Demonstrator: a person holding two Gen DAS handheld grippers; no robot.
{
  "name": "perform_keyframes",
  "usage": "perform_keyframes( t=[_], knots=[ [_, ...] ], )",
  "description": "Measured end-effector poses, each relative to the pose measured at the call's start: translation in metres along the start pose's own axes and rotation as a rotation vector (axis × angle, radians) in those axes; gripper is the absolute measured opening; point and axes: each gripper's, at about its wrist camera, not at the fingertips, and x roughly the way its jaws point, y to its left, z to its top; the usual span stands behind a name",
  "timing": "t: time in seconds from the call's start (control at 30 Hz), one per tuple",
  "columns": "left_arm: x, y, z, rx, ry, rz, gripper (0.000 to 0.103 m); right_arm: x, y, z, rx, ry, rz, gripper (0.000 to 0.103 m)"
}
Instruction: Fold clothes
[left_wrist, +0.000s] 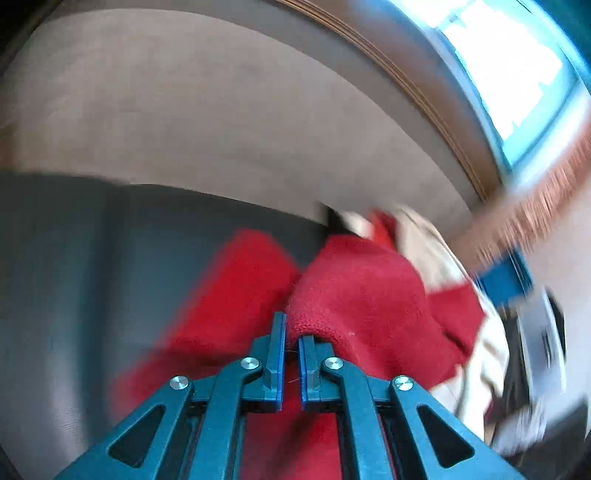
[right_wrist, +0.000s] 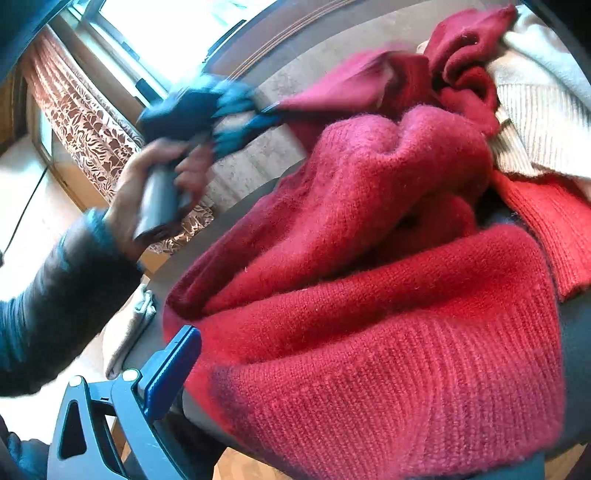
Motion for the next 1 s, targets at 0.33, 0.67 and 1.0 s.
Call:
perform_keyframes(
  t=[0.33,0.67,1.0],
  knots=[
    [-0.211,0.219,-0.077,-0.348,-0.21,0.316,0.004,0.011,0.019,0.001,-0.001,0.012,-0.062,0.103],
    [-0.343,0.307,-0.146,-0.635,-0.399,0.55,0.013,0.018,0.037,0.006,0.025,0.148,-0.092,0.103],
    [-0.345,0.237,-0.154,-0.463,-0.483,0.563,0.023,0.046,0.096,-0.02,-0.044,0.285,0.0,0.103]
  ],
)
